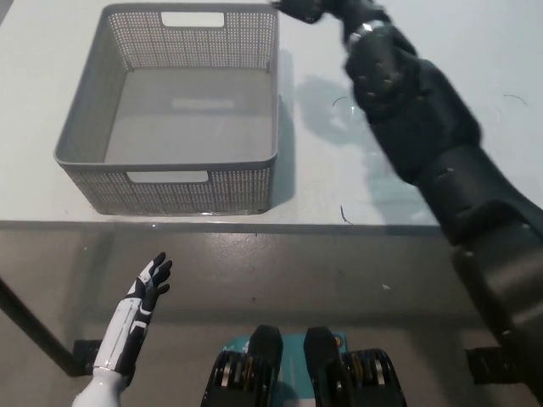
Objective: Use the right hand to pick up a webcam and put it into a container on the left side
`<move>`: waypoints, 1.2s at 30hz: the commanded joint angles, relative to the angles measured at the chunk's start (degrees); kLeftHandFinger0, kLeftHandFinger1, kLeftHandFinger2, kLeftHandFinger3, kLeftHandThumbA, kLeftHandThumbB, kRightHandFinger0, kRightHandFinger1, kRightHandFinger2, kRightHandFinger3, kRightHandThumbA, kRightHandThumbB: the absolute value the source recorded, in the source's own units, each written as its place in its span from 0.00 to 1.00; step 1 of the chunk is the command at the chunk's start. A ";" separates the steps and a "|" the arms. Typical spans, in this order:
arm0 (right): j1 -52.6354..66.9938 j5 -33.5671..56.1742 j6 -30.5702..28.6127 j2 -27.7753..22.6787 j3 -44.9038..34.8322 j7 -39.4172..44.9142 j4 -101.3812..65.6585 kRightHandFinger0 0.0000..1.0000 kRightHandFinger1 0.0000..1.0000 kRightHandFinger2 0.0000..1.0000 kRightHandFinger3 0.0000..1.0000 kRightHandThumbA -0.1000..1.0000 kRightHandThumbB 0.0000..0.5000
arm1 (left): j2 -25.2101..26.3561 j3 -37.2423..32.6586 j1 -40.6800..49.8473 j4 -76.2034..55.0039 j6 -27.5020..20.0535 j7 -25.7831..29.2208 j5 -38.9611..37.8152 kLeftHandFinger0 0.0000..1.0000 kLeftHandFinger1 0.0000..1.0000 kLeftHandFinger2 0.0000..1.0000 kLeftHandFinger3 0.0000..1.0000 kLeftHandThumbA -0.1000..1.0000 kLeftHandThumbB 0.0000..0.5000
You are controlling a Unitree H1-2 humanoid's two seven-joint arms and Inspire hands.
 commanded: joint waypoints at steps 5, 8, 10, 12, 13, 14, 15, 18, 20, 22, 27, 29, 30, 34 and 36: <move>-9.04 -1.60 -2.03 5.48 3.06 -2.87 6.69 0.00 0.37 0.82 0.84 0.00 0.35 | 0.91 -0.88 -1.00 -0.55 -1.65 -0.95 0.09 1.00 1.00 1.00 1.00 1.00 0.30; -9.04 -1.29 -2.14 7.12 3.47 -3.29 9.23 0.00 0.40 0.84 0.88 0.00 0.34 | 0.90 -1.19 -1.23 -0.13 -2.41 -0.75 0.47 1.00 1.00 1.00 1.00 1.00 0.32; -9.09 -1.09 -1.04 8.18 3.54 -2.40 10.56 0.00 0.41 0.85 0.88 0.00 0.31 | 0.89 -1.34 -1.14 -0.32 -2.07 -0.88 0.19 1.00 1.00 1.00 1.00 1.00 0.37; -8.93 -1.17 -0.97 9.00 3.72 -2.60 11.66 0.00 0.42 0.86 0.88 0.00 0.32 | 0.76 -1.52 -1.19 -0.36 -2.08 -0.79 0.20 1.00 1.00 1.00 1.00 1.00 0.38; -8.89 -1.17 -1.22 9.17 3.77 -2.73 12.07 0.00 0.42 0.86 0.88 0.00 0.32 | 0.68 -1.61 -1.24 -0.51 -1.84 -0.71 0.31 1.00 1.00 1.00 1.00 1.00 0.39; -9.02 -1.00 -0.89 9.58 3.70 -2.65 12.73 0.00 0.42 0.86 0.87 0.00 0.34 | 0.66 -1.74 -1.35 -0.94 -1.29 -0.84 0.16 1.00 1.00 1.00 1.00 1.00 0.38; -8.99 -1.21 -0.81 10.04 3.94 -3.05 13.48 0.00 0.41 0.84 0.86 0.00 0.34 | 0.69 -1.85 -1.68 -0.69 -1.62 -0.81 0.18 1.00 1.00 1.00 1.00 1.00 0.38; -8.18 -2.65 -1.38 10.63 5.65 -4.30 14.61 0.00 0.39 0.82 0.85 0.00 0.36 | 0.82 -2.11 -1.95 -0.72 -1.99 -0.79 0.33 1.00 1.00 1.00 1.00 1.00 0.37; -7.34 -3.08 -1.77 10.74 6.61 -4.80 15.29 0.00 0.38 0.80 0.83 0.00 0.36 | 0.87 -2.18 -2.12 -0.54 -2.40 -0.86 0.20 1.00 1.00 1.00 1.00 1.00 0.38; -6.77 -3.41 -1.73 10.73 7.45 -5.15 15.82 0.00 0.36 0.77 0.80 0.00 0.37 | 0.85 -2.15 -2.14 -0.57 -2.26 -0.90 -0.02 1.00 1.00 1.00 1.00 1.00 0.40; -5.01 -3.57 -0.43 10.37 8.74 -3.17 16.92 0.00 0.42 0.80 0.86 0.00 0.34 | 0.95 -2.40 -2.53 -0.20 -2.67 -1.02 0.27 1.00 1.00 1.00 1.00 1.00 0.43; -4.55 -3.33 -0.53 10.18 8.96 -2.18 17.11 0.00 0.43 0.78 0.83 0.00 0.34 | 0.99 -2.47 -2.77 -0.11 -2.80 -0.93 0.64 1.00 1.00 1.00 1.00 1.00 0.44; -4.40 -3.34 -0.52 10.03 9.16 -1.68 17.20 0.01 0.43 0.78 0.83 0.00 0.34 | 1.01 -2.56 -3.00 -0.10 -2.88 -0.90 0.88 1.00 1.00 1.00 1.00 1.00 0.42; -3.89 -3.38 1.03 10.13 9.89 1.31 17.70 0.15 0.45 0.67 0.65 0.10 0.38 | 1.08 -2.68 -3.13 -0.18 -2.84 -1.09 0.92 1.00 1.00 1.00 1.00 1.00 0.43; -4.02 -2.80 2.57 10.14 9.80 5.70 17.94 0.62 0.82 0.94 0.93 0.44 0.53 | 1.06 -2.64 -3.17 0.10 -2.93 -1.09 0.89 1.00 1.00 1.00 1.00 1.00 0.43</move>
